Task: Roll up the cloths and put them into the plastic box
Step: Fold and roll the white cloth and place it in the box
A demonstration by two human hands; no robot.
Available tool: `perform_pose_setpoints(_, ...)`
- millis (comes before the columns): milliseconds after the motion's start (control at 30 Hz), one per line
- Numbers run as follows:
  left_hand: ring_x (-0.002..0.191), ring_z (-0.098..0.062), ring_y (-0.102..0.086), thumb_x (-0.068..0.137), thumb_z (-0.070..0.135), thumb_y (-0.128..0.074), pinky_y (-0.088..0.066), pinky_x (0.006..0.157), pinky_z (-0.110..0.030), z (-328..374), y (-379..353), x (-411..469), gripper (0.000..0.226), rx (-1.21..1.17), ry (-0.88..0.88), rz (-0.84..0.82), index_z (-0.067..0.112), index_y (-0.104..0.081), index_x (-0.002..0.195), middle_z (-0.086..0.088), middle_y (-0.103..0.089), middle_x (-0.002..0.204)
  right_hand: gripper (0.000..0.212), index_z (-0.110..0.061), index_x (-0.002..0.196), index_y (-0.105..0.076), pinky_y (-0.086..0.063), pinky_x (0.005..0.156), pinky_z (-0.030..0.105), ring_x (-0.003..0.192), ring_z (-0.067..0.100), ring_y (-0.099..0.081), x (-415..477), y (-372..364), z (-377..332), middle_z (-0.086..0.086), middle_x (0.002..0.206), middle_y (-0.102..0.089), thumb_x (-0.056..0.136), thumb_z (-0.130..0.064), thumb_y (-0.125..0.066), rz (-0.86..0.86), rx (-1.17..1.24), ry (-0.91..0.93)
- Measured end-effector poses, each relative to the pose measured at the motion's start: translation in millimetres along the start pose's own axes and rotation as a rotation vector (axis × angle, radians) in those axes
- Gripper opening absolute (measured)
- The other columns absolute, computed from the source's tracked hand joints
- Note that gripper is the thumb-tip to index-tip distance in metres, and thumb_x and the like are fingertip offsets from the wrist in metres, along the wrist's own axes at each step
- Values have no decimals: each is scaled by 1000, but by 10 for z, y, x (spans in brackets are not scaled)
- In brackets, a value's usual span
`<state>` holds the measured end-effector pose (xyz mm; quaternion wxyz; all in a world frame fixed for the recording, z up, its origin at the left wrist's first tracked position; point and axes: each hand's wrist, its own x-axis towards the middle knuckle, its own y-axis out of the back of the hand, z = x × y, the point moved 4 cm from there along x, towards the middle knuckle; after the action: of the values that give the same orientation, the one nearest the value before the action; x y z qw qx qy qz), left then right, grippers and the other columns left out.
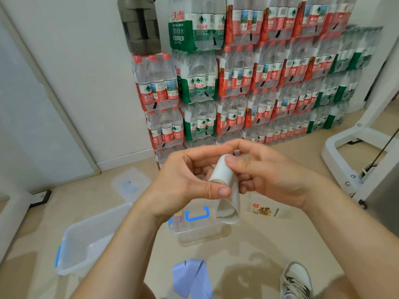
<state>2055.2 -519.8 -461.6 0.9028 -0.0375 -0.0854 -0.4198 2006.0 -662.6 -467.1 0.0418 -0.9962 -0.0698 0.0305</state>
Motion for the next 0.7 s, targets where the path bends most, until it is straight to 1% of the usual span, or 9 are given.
perform_pose_setpoints(33,111,-49,-56,44,27,-91,-47,94,-54,-8,6,-2,74,18,5,-7,21,-69,115,-14,-70,113,45,-12,120,-54,-47,52,21,64,14,-59,-15,1,-3,13,86,-67,80,-26,-69,-16,-31,-5)
perform_pose_setpoints(100,105,-41,-62,40,19,-92,-51,92,-47,-11,30,-11,74,44,22,-1,23,-71,111,-14,-71,110,51,-8,124,-51,-49,53,22,61,14,-62,-36,11,-16,8,75,-70,78,-17,-72,-41,-35,-1)
perform_pose_setpoints(200,97,-32,-65,44,10,-84,-54,86,-41,7,67,-17,65,74,44,5,24,-72,107,-12,-73,105,57,-10,123,-51,-52,61,26,63,16,-67,-54,14,-39,8,72,-71,70,-9,-73,-63,-54,5)
perform_pose_setpoints(333,90,-36,-55,44,5,-86,-45,86,-65,72,51,-20,67,167,68,4,28,-73,105,-37,-60,108,55,-12,121,-54,-53,65,29,65,16,-67,-43,31,-37,9,73,-71,71,-5,-76,-39,-78,14)
perform_pose_setpoints(467,88,-36,-54,48,-1,-85,-44,85,-67,103,46,-32,70,237,91,-18,29,-71,110,-42,-56,106,49,-11,120,-55,-52,61,26,67,19,-63,-41,25,-34,13,78,-68,74,-12,-71,-15,-73,19)
perform_pose_setpoints(533,80,-36,-54,49,-1,-86,-49,76,-59,93,49,-34,72,286,99,-43,30,-70,112,-40,-59,93,46,-11,118,-58,-48,58,24,71,18,-58,-27,6,-27,12,83,-65,77,-24,-73,15,-85,17)
perform_pose_setpoints(600,67,-25,-47,52,-4,-86,-46,67,-40,62,36,-24,73,356,98,-38,34,-69,111,-25,-56,75,46,-12,111,-60,-44,54,23,67,14,-56,-3,-3,0,6,78,-66,74,-36,-75,102,-158,14)
perform_pose_setpoints(633,66,-21,-44,53,-4,-86,-44,66,-36,50,25,-16,73,376,94,-29,36,-68,112,-22,-53,74,47,-13,108,-60,-42,53,23,65,12,-56,10,-1,15,3,74,-68,71,-38,-73,142,-191,17)
perform_pose_setpoints(700,72,-26,-48,56,-2,-85,-48,71,-40,37,-6,-4,74,347,86,-15,36,-66,116,-29,-58,88,45,-13,105,-58,-43,55,25,67,15,-59,25,-3,15,5,74,-70,68,-36,-72,169,-172,45)
